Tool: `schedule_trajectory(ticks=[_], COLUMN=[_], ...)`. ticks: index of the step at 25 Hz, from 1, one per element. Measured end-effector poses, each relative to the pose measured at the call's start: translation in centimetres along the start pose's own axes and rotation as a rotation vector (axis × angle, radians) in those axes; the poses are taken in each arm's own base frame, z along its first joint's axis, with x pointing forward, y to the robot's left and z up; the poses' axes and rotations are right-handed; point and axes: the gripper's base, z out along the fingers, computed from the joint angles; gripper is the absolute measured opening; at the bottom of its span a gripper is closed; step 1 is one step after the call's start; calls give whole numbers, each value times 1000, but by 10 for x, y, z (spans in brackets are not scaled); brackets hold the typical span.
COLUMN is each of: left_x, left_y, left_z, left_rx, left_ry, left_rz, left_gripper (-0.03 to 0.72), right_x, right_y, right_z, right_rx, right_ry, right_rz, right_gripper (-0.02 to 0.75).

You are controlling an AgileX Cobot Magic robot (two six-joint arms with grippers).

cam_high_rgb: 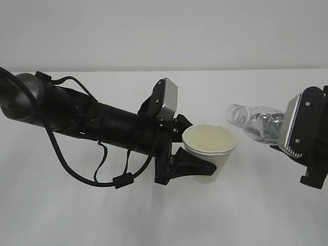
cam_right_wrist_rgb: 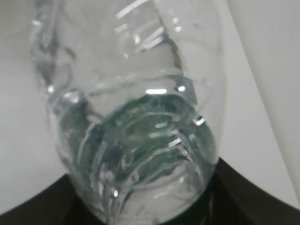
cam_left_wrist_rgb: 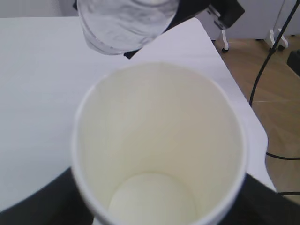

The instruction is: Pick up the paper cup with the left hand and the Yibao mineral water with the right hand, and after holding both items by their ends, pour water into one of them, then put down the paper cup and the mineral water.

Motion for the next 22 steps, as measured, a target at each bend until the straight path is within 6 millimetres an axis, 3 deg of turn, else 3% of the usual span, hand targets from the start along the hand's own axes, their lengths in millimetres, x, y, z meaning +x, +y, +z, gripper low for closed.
schedule_trajectory(ticks=[22], left_x=[1], left_y=[-1], left_z=[0], left_rx=[7], left_ry=[7], left_rz=[-6], left_gripper=[487], right_x=[3], right_y=[1], right_z=[0], right_rx=[-6], right_ry=[40], right_rz=[-29], right_gripper=[432])
